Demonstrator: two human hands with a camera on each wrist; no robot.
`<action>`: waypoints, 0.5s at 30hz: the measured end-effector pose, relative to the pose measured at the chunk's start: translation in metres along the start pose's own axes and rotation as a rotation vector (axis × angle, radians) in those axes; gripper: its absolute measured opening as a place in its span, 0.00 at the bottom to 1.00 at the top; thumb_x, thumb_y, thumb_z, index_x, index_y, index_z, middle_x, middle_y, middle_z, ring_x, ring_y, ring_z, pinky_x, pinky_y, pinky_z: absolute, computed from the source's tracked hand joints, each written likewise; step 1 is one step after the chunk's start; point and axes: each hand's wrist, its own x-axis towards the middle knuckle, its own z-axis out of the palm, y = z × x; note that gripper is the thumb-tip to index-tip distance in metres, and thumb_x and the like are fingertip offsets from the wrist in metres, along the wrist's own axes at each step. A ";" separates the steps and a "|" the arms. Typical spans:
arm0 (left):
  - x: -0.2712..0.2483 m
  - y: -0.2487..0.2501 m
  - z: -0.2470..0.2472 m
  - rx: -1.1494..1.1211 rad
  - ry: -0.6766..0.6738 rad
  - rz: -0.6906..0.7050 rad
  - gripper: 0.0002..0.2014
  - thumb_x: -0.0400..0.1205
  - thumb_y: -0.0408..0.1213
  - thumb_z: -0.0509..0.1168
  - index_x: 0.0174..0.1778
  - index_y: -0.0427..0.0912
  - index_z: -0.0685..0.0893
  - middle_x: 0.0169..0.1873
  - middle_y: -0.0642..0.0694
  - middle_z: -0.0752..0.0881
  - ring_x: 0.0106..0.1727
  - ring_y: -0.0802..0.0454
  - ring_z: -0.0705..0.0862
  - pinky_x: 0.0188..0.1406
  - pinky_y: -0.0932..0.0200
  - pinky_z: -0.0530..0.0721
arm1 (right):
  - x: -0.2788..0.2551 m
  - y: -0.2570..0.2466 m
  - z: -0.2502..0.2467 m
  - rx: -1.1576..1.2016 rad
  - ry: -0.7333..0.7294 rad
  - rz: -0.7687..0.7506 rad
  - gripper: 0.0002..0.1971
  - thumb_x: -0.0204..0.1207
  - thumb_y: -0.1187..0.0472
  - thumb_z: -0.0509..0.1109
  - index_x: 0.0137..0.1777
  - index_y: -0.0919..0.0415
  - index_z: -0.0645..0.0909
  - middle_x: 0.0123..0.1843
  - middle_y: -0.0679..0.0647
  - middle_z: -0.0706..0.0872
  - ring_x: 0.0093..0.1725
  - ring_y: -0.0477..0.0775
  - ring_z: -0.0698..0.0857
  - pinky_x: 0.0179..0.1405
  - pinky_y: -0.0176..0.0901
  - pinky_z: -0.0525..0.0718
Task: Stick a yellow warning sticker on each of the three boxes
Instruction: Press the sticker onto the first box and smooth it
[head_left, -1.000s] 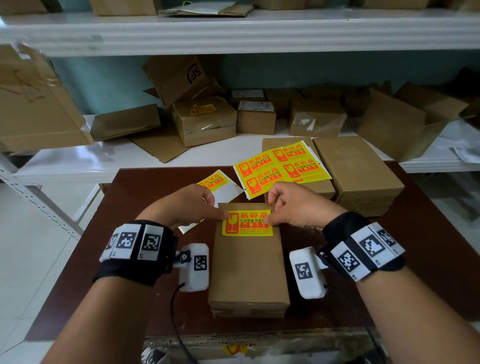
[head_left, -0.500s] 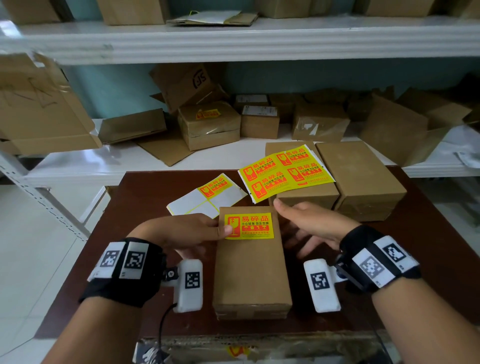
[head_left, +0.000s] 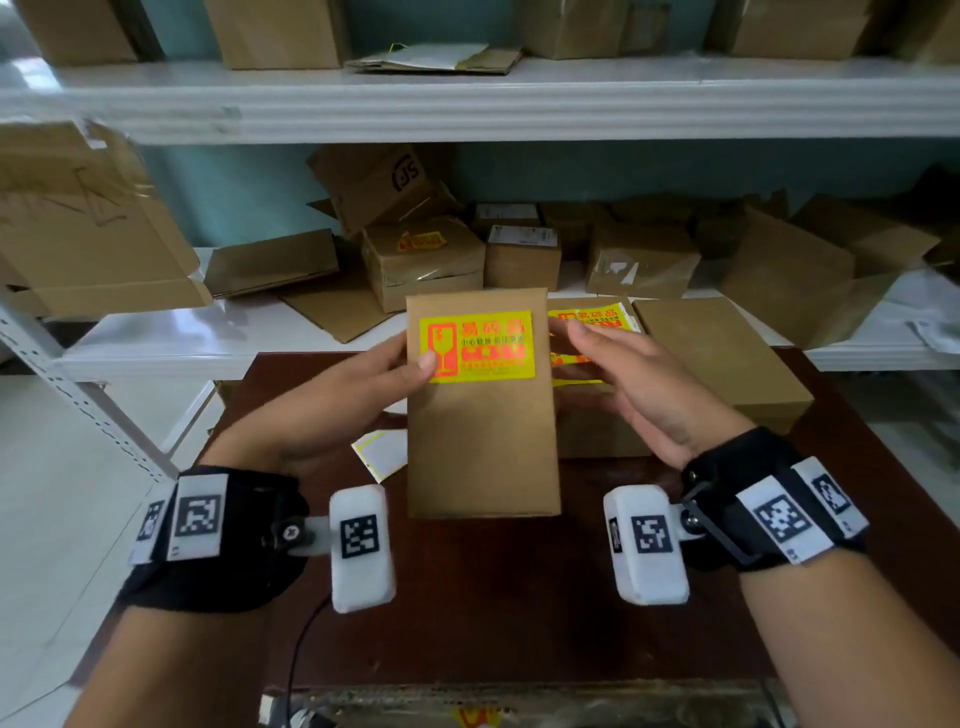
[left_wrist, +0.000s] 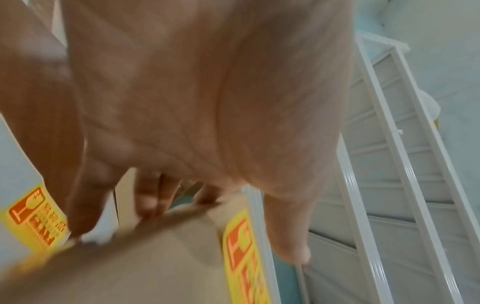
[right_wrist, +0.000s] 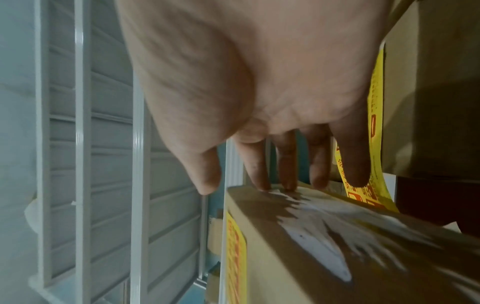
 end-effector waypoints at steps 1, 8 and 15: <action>0.002 0.004 0.005 -0.035 0.042 0.041 0.27 0.81 0.56 0.62 0.78 0.61 0.72 0.69 0.61 0.85 0.70 0.62 0.82 0.70 0.53 0.79 | 0.002 0.001 0.004 0.006 0.010 -0.019 0.30 0.75 0.37 0.73 0.75 0.48 0.82 0.69 0.46 0.88 0.72 0.52 0.84 0.75 0.63 0.79; 0.034 -0.006 0.032 0.040 0.538 0.186 0.44 0.71 0.59 0.74 0.82 0.54 0.66 0.61 0.61 0.86 0.57 0.70 0.86 0.60 0.62 0.83 | 0.008 0.007 0.037 -0.016 0.070 -0.146 0.27 0.80 0.37 0.68 0.78 0.41 0.77 0.72 0.38 0.85 0.72 0.36 0.80 0.79 0.55 0.75; 0.050 -0.019 0.042 0.208 0.747 0.204 0.28 0.78 0.57 0.72 0.72 0.53 0.78 0.47 0.69 0.86 0.48 0.79 0.82 0.48 0.73 0.79 | 0.022 0.023 0.057 -0.157 0.173 -0.278 0.45 0.69 0.25 0.66 0.86 0.37 0.63 0.83 0.39 0.69 0.83 0.41 0.67 0.83 0.57 0.69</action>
